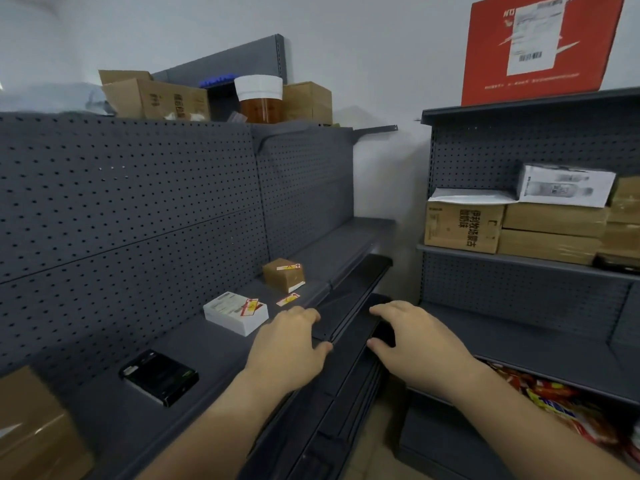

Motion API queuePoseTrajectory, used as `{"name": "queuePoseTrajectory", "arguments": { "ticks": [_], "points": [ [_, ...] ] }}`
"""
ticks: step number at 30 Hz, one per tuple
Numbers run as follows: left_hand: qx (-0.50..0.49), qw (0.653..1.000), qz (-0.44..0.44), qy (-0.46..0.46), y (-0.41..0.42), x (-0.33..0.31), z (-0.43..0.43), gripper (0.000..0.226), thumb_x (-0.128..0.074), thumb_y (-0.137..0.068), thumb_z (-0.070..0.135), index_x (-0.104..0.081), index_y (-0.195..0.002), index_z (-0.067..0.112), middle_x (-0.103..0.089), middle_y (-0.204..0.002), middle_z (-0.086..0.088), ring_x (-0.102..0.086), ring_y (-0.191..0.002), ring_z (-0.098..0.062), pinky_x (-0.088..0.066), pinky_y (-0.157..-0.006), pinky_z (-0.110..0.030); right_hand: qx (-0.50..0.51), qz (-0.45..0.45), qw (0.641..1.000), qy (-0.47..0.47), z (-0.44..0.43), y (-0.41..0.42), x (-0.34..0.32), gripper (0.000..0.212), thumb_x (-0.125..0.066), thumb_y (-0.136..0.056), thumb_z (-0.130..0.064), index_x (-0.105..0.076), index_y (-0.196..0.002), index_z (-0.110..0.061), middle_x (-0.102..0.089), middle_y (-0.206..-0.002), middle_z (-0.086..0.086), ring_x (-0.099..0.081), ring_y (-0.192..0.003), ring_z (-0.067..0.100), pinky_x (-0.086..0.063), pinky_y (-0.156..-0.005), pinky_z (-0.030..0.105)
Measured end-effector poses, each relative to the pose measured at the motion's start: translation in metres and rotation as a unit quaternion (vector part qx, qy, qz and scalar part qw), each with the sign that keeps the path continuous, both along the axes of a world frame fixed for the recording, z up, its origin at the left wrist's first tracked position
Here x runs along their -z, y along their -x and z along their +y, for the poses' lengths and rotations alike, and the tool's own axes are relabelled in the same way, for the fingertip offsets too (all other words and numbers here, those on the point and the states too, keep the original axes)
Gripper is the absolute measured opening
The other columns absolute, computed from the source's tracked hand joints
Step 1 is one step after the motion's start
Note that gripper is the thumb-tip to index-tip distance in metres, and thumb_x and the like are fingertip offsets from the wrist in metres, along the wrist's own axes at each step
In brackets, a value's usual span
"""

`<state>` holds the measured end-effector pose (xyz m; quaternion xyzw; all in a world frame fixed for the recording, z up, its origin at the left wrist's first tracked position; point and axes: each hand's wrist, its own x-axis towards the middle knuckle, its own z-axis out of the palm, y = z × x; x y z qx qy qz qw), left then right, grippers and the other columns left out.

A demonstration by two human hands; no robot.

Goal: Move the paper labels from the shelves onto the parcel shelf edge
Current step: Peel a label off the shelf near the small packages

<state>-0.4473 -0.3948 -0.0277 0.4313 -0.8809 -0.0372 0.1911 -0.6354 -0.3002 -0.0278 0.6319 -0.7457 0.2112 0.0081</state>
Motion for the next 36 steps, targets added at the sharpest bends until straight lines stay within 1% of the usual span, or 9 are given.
{"name": "queuePoseTrajectory", "arguments": {
  "ticks": [5,8,11,13,15,19,27,32,36],
  "points": [
    [-0.030,1.000,0.000,-0.002,0.032,0.006,-0.042,0.051,-0.061,-0.088,0.051,-0.051,-0.131,0.027,-0.054,-0.129,0.007,-0.051,-0.114,-0.016,-0.048,-0.092,-0.037,-0.035,0.003,0.999,0.000,-0.060,0.038,0.007,0.059,-0.055,-0.092,-0.051,-0.040,-0.145,-0.031,-0.041,-0.148,-0.009,-0.044,-0.130,0.016,-0.043,-0.103,0.032],
    [-0.065,0.998,-0.007,0.002,0.049,0.008,-0.065,0.048,-0.060,-0.088,0.051,-0.053,-0.128,0.026,-0.055,-0.124,0.005,-0.052,-0.109,-0.016,-0.049,-0.089,-0.035,-0.079,0.004,0.997,0.010,-0.099,0.058,0.012,0.059,-0.056,-0.091,-0.051,-0.041,-0.144,-0.031,-0.043,-0.147,-0.008,-0.044,-0.130,0.015,-0.043,-0.103,0.033],
    [-0.110,0.994,-0.004,0.001,0.069,0.008,-0.086,0.049,-0.059,-0.088,0.051,-0.052,-0.129,0.026,-0.054,-0.124,0.005,-0.051,-0.110,-0.017,-0.048,-0.090,-0.035,-0.119,0.004,0.993,0.004,-0.134,0.084,0.013,0.059,-0.056,-0.091,-0.051,-0.040,-0.144,-0.033,-0.041,-0.148,-0.009,-0.044,-0.130,0.015,-0.044,-0.103,0.034],
    [-0.140,0.990,-0.006,-0.006,0.084,0.007,-0.099,0.045,-0.059,-0.088,0.051,-0.053,-0.125,0.026,-0.054,-0.122,0.005,-0.052,-0.108,-0.017,-0.048,-0.089,-0.037,-0.142,0.005,0.990,0.005,-0.157,0.104,0.011,0.059,-0.057,-0.090,-0.051,-0.040,-0.144,-0.032,-0.042,-0.147,-0.009,-0.045,-0.130,0.015,-0.044,-0.103,0.035],
    [-0.169,0.986,-0.008,-0.006,0.101,0.007,-0.110,0.043,-0.059,-0.087,0.051,-0.053,-0.121,0.025,-0.054,-0.121,0.005,-0.053,-0.107,-0.017,-0.049,-0.088,-0.038,-0.165,0.001,0.986,0.003,-0.178,0.123,0.008,0.058,-0.058,-0.090,-0.050,-0.042,-0.143,-0.032,-0.044,-0.145,-0.009,-0.047,-0.128,0.015,-0.045,-0.102,0.035],
    [-0.202,0.979,-0.004,0.002,0.129,0.012,-0.131,0.045,-0.061,-0.086,0.052,-0.054,-0.123,0.027,-0.056,-0.120,0.006,-0.053,-0.108,-0.016,-0.050,-0.089,-0.037,-0.208,0.000,0.978,-0.001,-0.219,0.152,0.009,0.055,-0.059,-0.090,-0.049,-0.045,-0.140,-0.032,-0.049,-0.139,-0.009,-0.051,-0.120,0.014,-0.049,-0.097,0.034],
    [-0.244,0.970,-0.003,-0.003,0.152,0.027,-0.191,0.042,-0.059,-0.086,0.047,-0.054,-0.123,0.028,-0.056,-0.121,0.006,-0.053,-0.109,-0.016,-0.048,-0.088,-0.034,-0.257,-0.016,0.966,-0.009,-0.300,0.176,0.026,0.053,-0.059,-0.089,-0.047,-0.048,-0.138,-0.029,-0.052,-0.133,-0.008,-0.053,-0.116,0.016,-0.050,-0.093,0.034],
    [-0.256,0.967,0.010,0.000,0.145,0.040,-0.248,0.038,-0.056,-0.088,0.045,-0.056,-0.122,0.028,-0.058,-0.120,0.005,-0.054,-0.108,-0.017,-0.049,-0.089,-0.038,-0.266,-0.029,0.963,-0.016,-0.359,0.177,0.042,0.050,-0.060,-0.088,-0.047,-0.051,-0.134,-0.033,-0.054,-0.130,-0.011,-0.055,-0.112,0.014,-0.051,-0.091,0.034],
    [-0.263,0.964,0.022,-0.017,0.138,0.056,-0.296,0.039,-0.057,-0.090,0.047,-0.056,-0.123,0.026,-0.059,-0.121,0.004,-0.054,-0.109,-0.016,-0.049,-0.088,-0.037,-0.277,-0.030,0.960,-0.032,-0.407,0.175,0.057,0.047,-0.060,-0.088,-0.047,-0.053,-0.132,-0.033,-0.055,-0.128,-0.010,-0.055,-0.110,0.012,-0.052,-0.089,0.032]
  ]
}}
